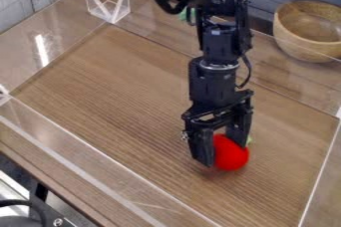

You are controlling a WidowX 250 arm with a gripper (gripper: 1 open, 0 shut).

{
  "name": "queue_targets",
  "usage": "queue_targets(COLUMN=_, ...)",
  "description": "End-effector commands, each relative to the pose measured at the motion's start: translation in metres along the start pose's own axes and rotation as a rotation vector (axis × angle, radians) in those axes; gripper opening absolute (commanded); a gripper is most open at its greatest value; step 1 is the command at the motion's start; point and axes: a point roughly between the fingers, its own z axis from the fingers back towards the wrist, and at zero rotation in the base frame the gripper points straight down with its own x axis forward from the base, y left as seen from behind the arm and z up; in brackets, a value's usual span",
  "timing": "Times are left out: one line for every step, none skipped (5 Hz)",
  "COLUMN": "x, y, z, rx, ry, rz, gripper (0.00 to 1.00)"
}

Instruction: Move the red object to the left side of the table

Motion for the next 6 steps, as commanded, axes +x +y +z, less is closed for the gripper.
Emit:
queue_targets(x=0.011, y=-0.003, z=-0.004, rx=-0.008, ry=-0.005, rz=0.021, gripper=1.00)
queue_targets(x=0.016, y=-0.004, z=-0.007, rx=-0.008, ry=-0.004, rz=0.028, gripper=1.00)
queue_targets(x=0.020, y=-0.006, z=-0.010, rx=-0.008, ry=-0.002, rz=0.033, gripper=1.00)
queue_targets(x=0.025, y=-0.008, z=-0.013, rx=-0.007, ry=0.000, rz=0.038, gripper=1.00)
queue_targets(x=0.030, y=-0.010, z=-0.016, rx=-0.007, ry=0.001, rz=0.042, gripper=1.00)
queue_targets(x=0.034, y=-0.011, z=-0.019, rx=-0.006, ry=0.002, rz=0.046, gripper=1.00)
